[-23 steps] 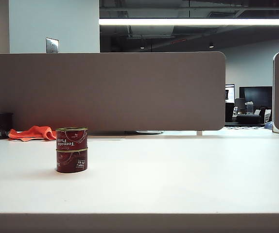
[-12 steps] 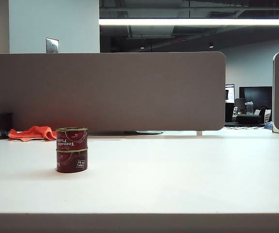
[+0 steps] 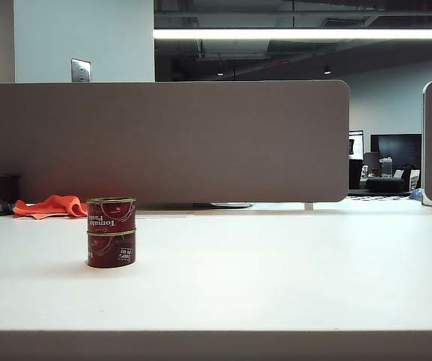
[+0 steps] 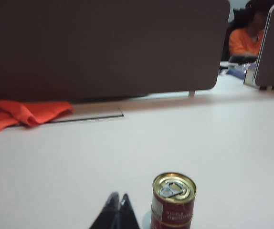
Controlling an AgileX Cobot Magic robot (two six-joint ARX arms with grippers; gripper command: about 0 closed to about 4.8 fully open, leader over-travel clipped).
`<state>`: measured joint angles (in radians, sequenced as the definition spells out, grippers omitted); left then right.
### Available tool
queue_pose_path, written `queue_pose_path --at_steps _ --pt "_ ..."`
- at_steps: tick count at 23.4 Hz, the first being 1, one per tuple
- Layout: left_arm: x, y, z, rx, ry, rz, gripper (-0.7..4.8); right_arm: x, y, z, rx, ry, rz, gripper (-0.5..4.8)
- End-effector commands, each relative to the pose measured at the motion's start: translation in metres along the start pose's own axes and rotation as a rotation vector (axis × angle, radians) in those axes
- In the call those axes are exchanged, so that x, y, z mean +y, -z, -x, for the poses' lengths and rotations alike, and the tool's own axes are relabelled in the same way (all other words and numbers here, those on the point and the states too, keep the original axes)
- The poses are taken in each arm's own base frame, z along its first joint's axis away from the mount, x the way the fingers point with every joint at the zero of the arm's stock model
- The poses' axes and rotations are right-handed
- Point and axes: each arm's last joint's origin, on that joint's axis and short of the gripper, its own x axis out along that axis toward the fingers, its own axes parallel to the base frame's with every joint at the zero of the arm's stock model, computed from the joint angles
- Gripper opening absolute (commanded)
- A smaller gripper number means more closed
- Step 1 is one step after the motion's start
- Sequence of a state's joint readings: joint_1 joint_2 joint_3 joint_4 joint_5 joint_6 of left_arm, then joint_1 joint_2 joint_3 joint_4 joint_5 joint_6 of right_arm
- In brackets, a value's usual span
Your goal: Stack a can of tomatoes on the right onto the can of tomatoes on the left.
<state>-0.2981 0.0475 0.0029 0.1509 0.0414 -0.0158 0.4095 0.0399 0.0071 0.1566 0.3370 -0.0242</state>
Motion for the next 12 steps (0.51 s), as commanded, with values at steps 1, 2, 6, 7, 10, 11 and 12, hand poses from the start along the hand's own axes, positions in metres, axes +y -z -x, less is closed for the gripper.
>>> queue_pose_path --at_steps 1,2,6,7,10,11,12 --pt "0.001 -0.004 0.002 -0.035 -0.007 -0.006 -0.05 -0.007 0.0 0.001 -0.021 0.063 0.004 -0.06" --pt "0.001 -0.004 0.002 -0.037 -0.011 -0.007 -0.05 -0.009 0.0 0.001 -0.025 0.083 0.005 -0.06" --pt "0.006 -0.004 0.002 -0.034 -0.061 -0.013 -0.05 -0.017 0.001 0.0 -0.013 0.167 0.02 -0.06" --pt "0.008 -0.004 0.003 -0.033 -0.08 -0.016 -0.05 -0.019 0.001 0.0 -0.009 0.19 0.024 -0.06" --pt "0.018 -0.005 0.005 -0.041 -0.185 -0.029 -0.05 -0.025 0.002 0.0 -0.006 0.256 0.033 -0.06" --pt "0.021 -0.005 0.006 -0.043 -0.218 -0.034 -0.05 -0.027 0.002 0.0 -0.006 0.27 0.034 -0.06" --pt "0.024 -0.005 0.007 -0.043 -0.244 -0.037 -0.05 -0.028 0.002 0.0 -0.007 0.286 0.036 -0.06"
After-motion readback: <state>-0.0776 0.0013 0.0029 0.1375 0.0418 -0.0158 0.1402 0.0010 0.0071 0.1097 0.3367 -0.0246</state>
